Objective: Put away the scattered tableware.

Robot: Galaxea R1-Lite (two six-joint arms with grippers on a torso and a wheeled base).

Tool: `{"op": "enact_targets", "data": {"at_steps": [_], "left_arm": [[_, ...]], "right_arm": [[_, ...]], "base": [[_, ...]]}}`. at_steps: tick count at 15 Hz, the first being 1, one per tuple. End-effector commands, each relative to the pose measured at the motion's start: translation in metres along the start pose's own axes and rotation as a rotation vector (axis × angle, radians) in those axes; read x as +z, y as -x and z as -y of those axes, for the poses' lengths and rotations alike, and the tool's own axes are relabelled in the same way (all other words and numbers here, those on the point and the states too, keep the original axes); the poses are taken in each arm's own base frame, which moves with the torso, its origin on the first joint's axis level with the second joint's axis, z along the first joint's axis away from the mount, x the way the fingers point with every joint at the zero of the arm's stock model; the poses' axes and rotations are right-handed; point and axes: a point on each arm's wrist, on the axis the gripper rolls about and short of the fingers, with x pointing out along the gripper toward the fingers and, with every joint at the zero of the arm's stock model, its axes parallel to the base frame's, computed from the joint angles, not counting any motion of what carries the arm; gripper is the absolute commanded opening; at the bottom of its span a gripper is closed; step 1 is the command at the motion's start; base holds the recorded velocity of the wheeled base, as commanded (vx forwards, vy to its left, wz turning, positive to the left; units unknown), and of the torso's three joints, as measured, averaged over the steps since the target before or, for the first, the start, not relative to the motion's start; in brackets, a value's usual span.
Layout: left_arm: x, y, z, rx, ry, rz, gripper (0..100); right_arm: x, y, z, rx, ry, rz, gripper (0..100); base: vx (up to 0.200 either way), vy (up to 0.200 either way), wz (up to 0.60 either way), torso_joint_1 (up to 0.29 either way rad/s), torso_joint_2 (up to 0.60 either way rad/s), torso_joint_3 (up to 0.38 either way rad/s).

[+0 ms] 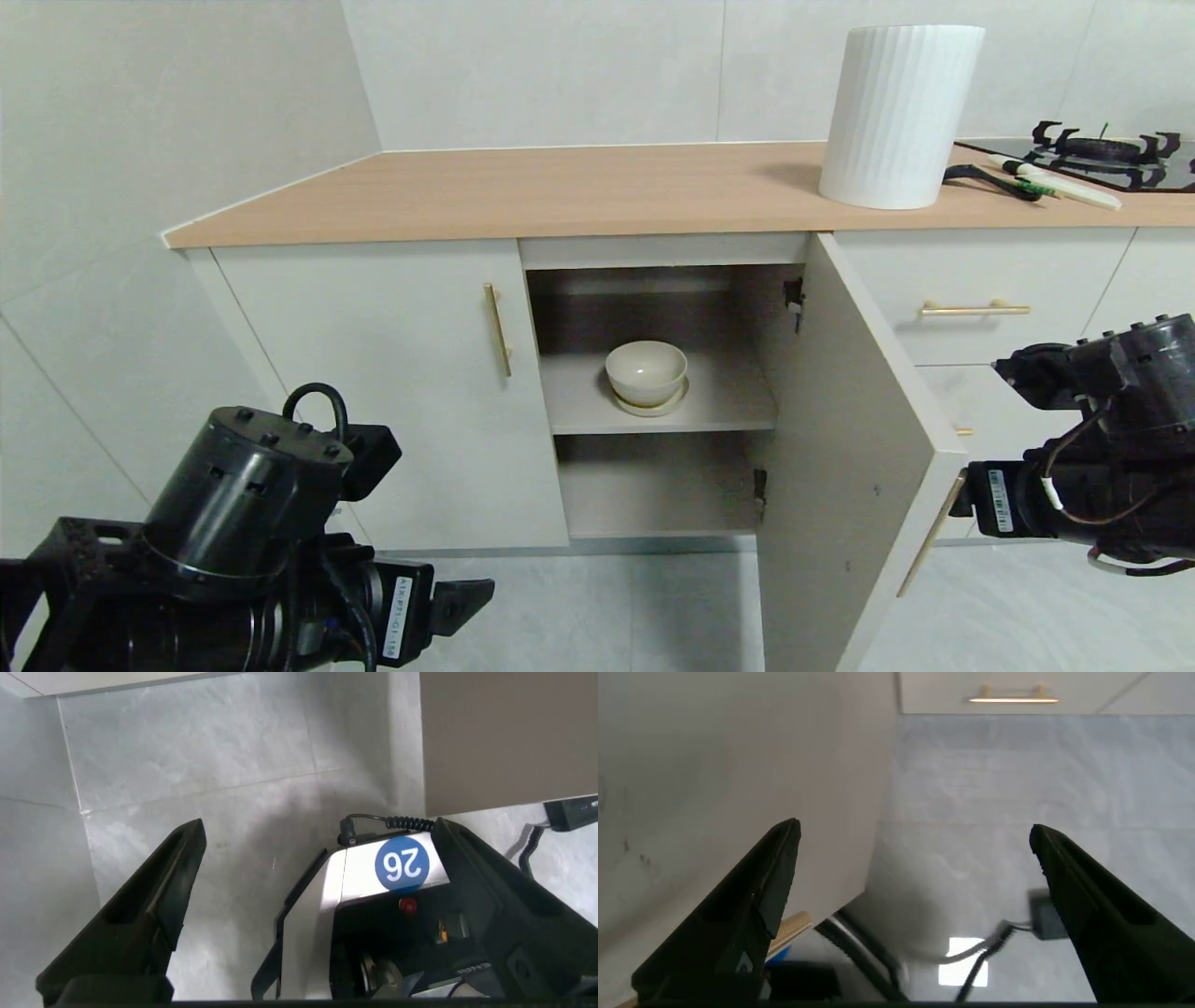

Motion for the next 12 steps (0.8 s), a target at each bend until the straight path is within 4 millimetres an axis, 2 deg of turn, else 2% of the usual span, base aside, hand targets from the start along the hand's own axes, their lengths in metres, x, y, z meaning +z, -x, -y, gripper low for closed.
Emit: {"op": "enact_targets", "data": {"at_steps": [1,6,9,12], "left_arm": [[0.0,0.0,0.0,0.0,0.0,-0.001,100],[0.0,0.0,0.0,0.0,-0.002,-0.001,100],[0.001,0.0,0.0,0.0,0.001,0.004,100],[0.003,0.005,0.0,-0.008,0.006,0.025,100]], "right_arm": [[-0.005,-0.008,-0.012,0.028,0.011,-0.019,100],[-0.01,-0.015,-0.038,0.114,-0.005,0.009,100],[-0.008,-0.028,-0.046,0.131,-0.012,0.038,100],[-0.001,-0.032,-0.055,0.228,-0.001,0.061,100]], "base": [[0.0,0.0,0.0,0.0,0.0,0.0],[0.0,0.0,0.0,0.0,0.0,0.0],[0.0,0.0,0.0,0.0,0.0,0.0],[0.0,0.0,0.0,0.0,0.0,0.0]]}}
